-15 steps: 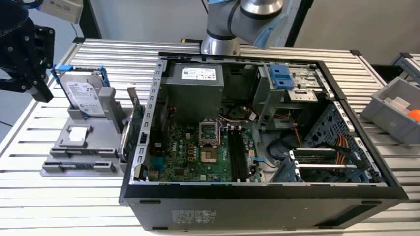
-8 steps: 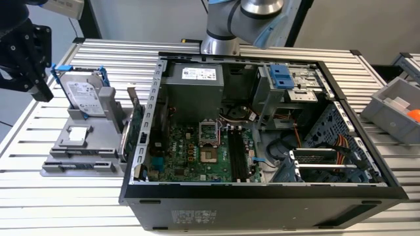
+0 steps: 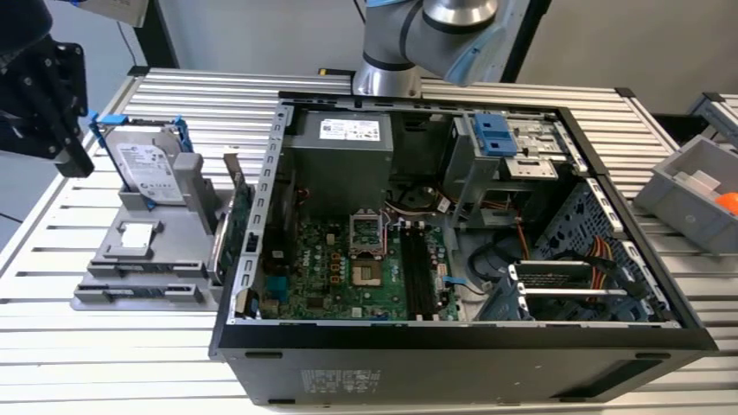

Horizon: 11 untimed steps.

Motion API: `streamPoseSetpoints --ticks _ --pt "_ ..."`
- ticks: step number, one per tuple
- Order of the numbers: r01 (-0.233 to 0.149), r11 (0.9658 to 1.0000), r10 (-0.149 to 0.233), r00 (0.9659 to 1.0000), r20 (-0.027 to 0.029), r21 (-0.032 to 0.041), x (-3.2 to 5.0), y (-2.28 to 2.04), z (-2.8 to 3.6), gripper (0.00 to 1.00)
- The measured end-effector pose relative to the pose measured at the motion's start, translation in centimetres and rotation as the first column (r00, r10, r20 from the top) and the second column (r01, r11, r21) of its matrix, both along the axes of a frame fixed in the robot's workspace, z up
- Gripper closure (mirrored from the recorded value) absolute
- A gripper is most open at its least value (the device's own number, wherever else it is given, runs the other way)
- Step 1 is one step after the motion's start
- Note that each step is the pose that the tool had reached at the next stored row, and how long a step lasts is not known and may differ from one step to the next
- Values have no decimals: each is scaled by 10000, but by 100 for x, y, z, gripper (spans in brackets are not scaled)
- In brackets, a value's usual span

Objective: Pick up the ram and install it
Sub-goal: 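Pick up the ram and move it above insertion slot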

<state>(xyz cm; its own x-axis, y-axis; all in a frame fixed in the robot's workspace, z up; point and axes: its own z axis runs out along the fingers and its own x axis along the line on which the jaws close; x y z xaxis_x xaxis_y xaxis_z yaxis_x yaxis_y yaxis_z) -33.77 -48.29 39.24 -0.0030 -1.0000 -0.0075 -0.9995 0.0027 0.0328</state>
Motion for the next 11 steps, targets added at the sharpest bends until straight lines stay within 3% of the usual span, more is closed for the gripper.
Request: streamPoseSetpoints --ticks 4,11 --pt "-451 9990 451 9990 1 1 -6 13 -1 100" --pt "-893 9960 893 9960 0 0 -51 35 0 100"
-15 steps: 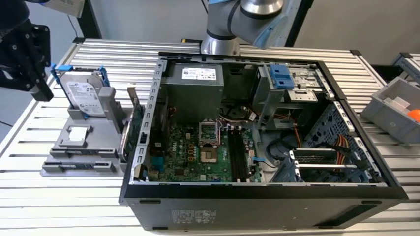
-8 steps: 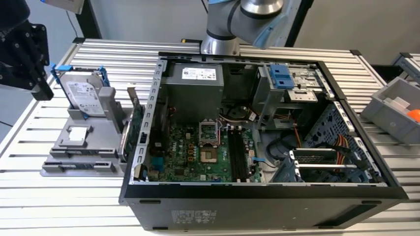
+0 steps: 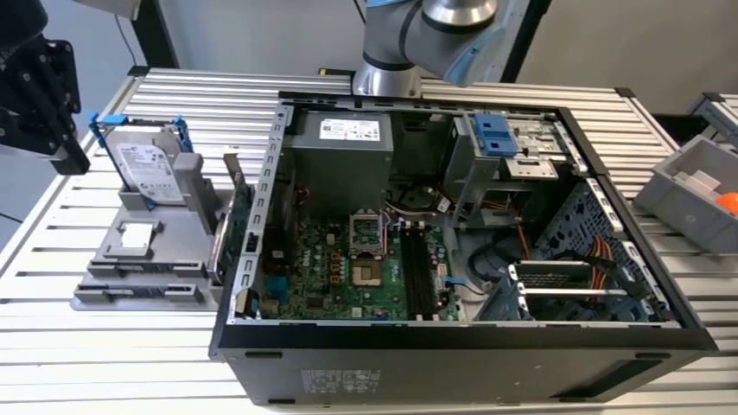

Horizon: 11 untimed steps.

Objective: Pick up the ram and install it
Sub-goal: 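Pick up the ram and move it above insertion slot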

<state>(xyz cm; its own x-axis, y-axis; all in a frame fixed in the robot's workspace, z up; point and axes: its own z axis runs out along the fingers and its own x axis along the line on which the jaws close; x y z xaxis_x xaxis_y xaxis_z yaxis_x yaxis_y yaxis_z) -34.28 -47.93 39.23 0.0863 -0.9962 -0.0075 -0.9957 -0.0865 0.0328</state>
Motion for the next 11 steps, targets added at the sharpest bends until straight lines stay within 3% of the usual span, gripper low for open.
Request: streamPoseSetpoints --ticks 11 --pt "-39 10000 39 10000 0 -1 -73 5 -2 100"
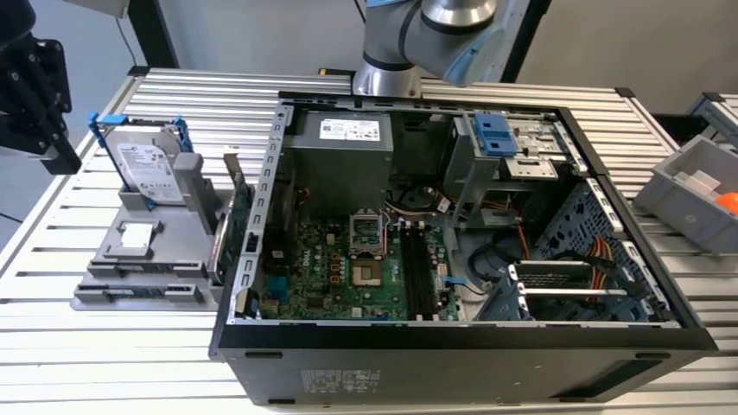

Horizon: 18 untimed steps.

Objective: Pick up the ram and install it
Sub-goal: 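Pick up the ram and move it above insertion slot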

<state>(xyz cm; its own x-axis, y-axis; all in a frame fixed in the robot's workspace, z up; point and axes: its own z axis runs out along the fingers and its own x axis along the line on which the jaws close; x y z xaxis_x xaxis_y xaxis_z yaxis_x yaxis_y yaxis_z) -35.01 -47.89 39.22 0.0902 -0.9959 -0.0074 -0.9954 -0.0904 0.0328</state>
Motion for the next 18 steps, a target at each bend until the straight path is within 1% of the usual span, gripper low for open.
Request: streamPoseSetpoints --ticks 12,13,18 --pt "0 10000 0 10000 0 -2 0 0 0 100" --pt "0 10000 0 10000 0 -2 0 0 0 0" --pt "0 10000 0 10000 0 -3 0 0 0 0"
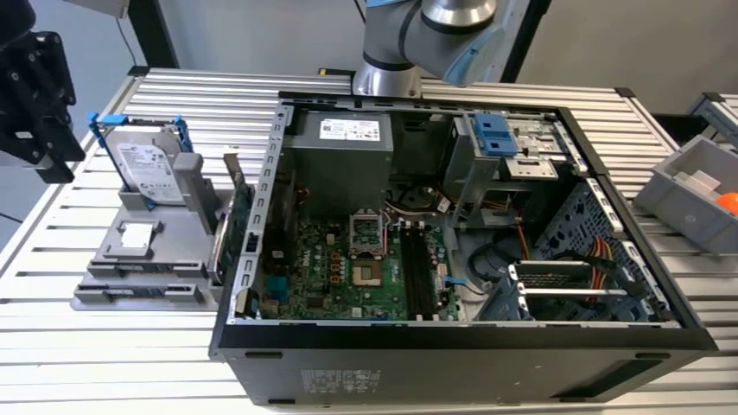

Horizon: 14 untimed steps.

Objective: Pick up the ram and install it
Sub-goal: 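Pick up the ram and move it above insertion slot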

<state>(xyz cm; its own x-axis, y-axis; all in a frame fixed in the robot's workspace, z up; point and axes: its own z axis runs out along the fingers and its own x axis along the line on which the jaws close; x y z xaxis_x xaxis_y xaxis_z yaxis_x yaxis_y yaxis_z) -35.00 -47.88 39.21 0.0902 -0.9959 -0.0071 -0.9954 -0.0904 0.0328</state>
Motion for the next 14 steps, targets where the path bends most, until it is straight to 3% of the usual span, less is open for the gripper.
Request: streamPoseSetpoints --ticks 14 --pt "55 10000 -55 10000 0 -3 0 0 -4 0"
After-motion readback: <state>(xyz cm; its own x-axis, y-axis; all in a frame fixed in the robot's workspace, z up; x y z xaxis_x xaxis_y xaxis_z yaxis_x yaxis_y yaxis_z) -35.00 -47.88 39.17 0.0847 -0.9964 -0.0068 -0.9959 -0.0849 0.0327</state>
